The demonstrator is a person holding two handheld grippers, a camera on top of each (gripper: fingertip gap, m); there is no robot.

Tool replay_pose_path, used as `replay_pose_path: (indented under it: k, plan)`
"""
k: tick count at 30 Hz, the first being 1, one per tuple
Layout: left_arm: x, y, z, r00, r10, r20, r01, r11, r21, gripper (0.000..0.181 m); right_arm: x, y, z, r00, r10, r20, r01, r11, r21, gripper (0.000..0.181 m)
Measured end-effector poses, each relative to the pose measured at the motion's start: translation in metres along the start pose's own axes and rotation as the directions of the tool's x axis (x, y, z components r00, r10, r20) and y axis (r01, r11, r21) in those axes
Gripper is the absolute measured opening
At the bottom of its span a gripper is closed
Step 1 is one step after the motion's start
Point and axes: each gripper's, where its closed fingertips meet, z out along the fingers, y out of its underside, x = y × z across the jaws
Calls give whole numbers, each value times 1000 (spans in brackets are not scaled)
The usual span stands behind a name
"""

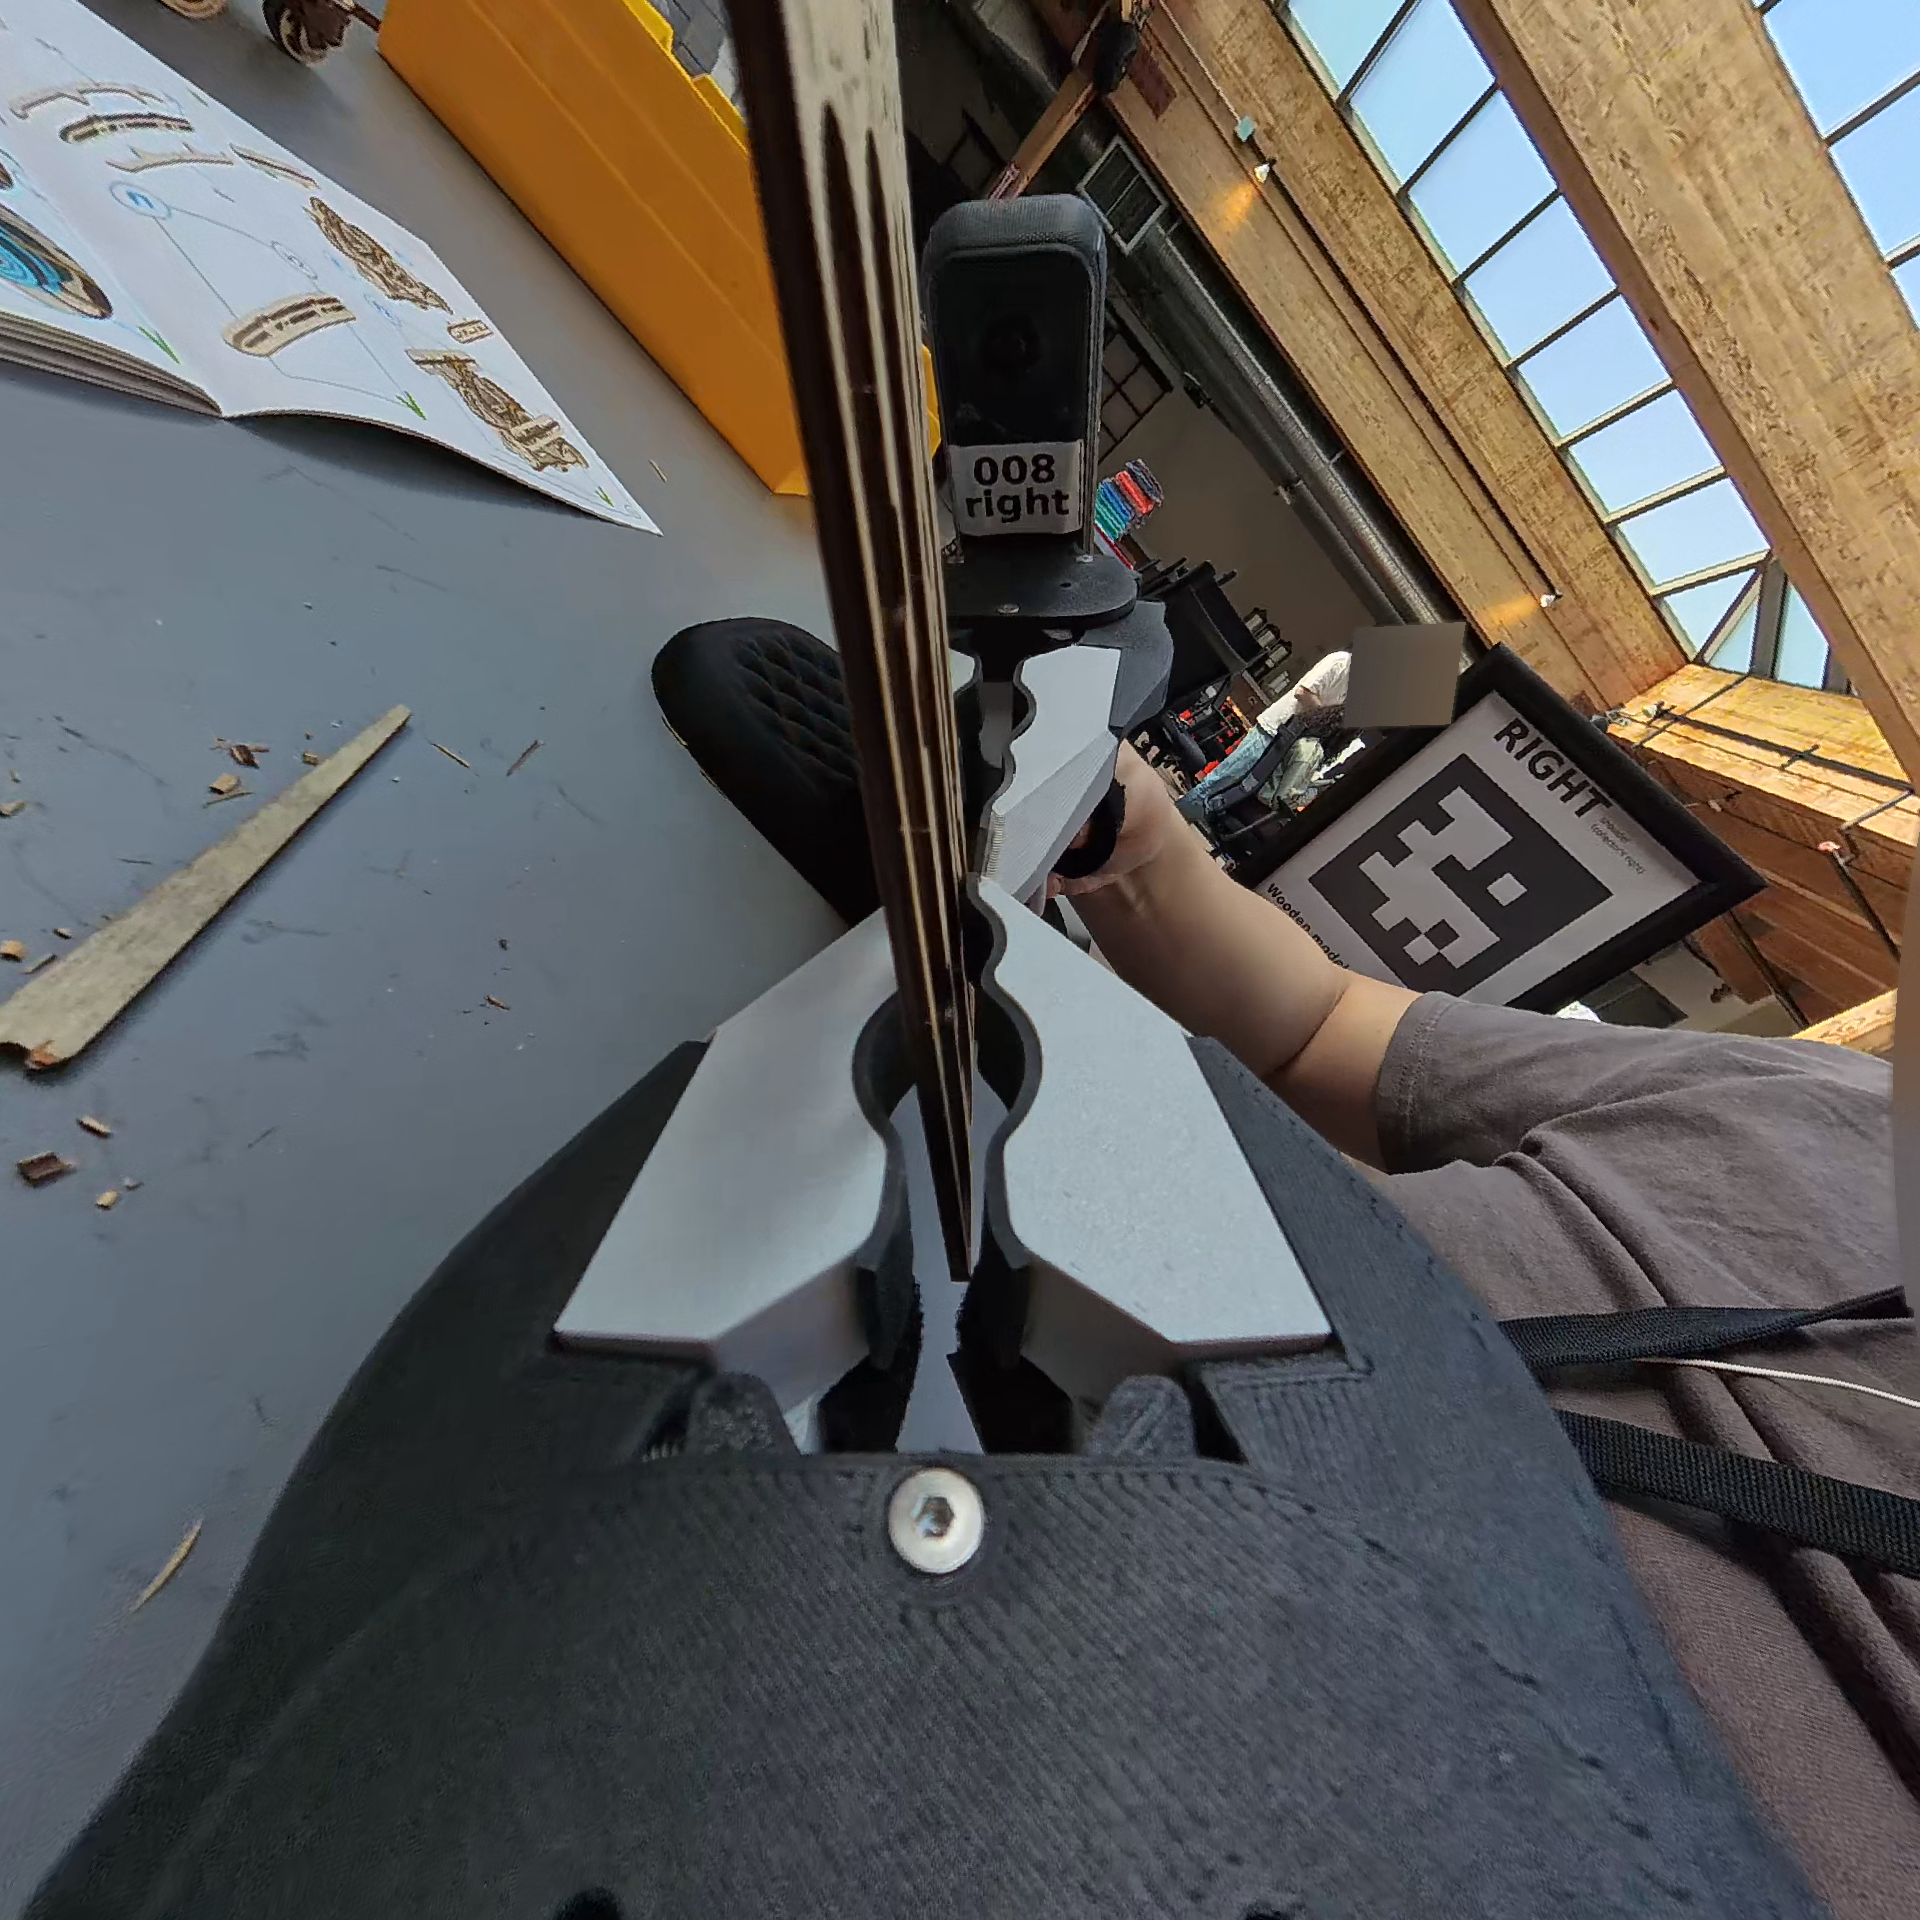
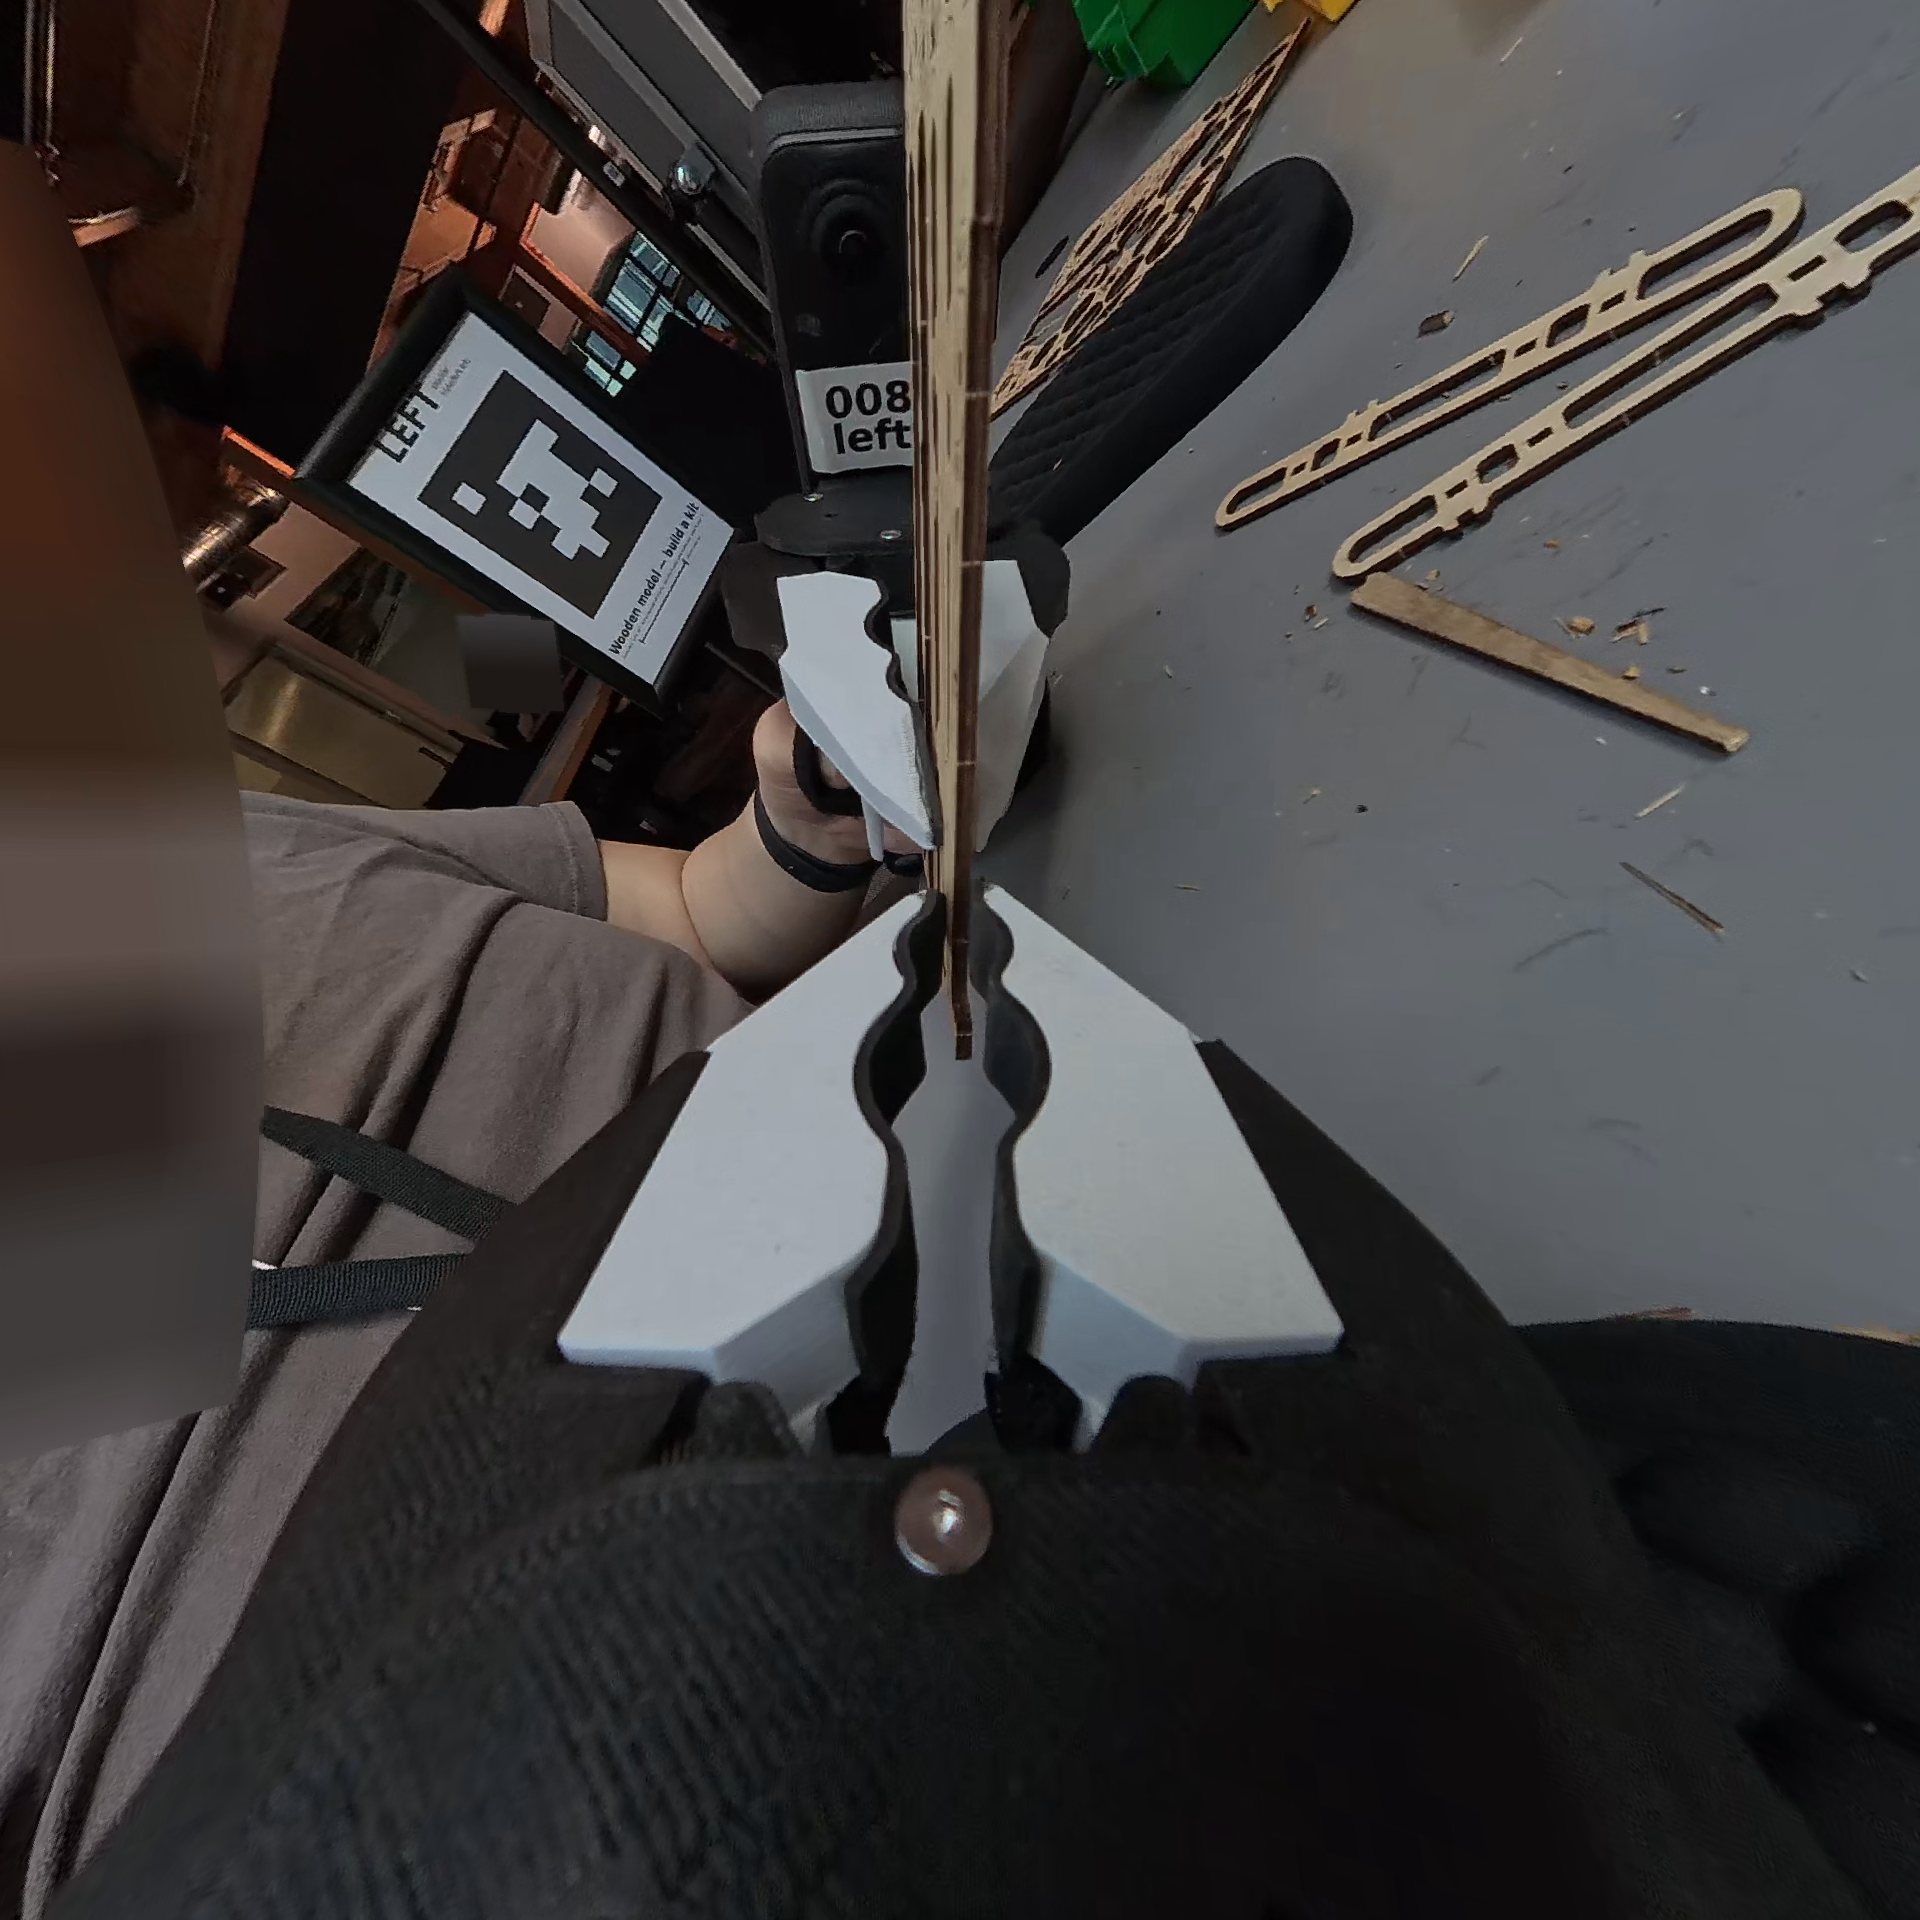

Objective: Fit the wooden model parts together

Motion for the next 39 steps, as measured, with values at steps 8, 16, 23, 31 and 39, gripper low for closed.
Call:
replay_pose_path:
  k: [8, 16, 23, 31, 39]
  plan:
    - [-1, -1, 0, 1000, 2, 5, -2, 1000, 7, 0, 2, -4, -1, 999, 44, 9, -45, 999, 24, 1]
    - [-1, 2, 1, 1000, -2, 4, 2, 1000, -14, 3, 3, -7, -2, 997, 72, 21, -73, 996, 46, 0]
    - [1, 2, 1, 1000, 4, -3, -4, 1000, -18, 0, 1, -7, -3, 997, 69, 36, -71, 996, 46, 0]
    - [-8, 7, 0, 997, -19, 69, 21, 999, -34, 0, 11, -3, 1, 997, 46, -56, -44, 999, 23, 1]
    - [-5, 5, 0, 998, 5, 61, -4, 1000, -26, 0, 10, -5, 0, 998, 60, -23, -59, 998, 33, 1]
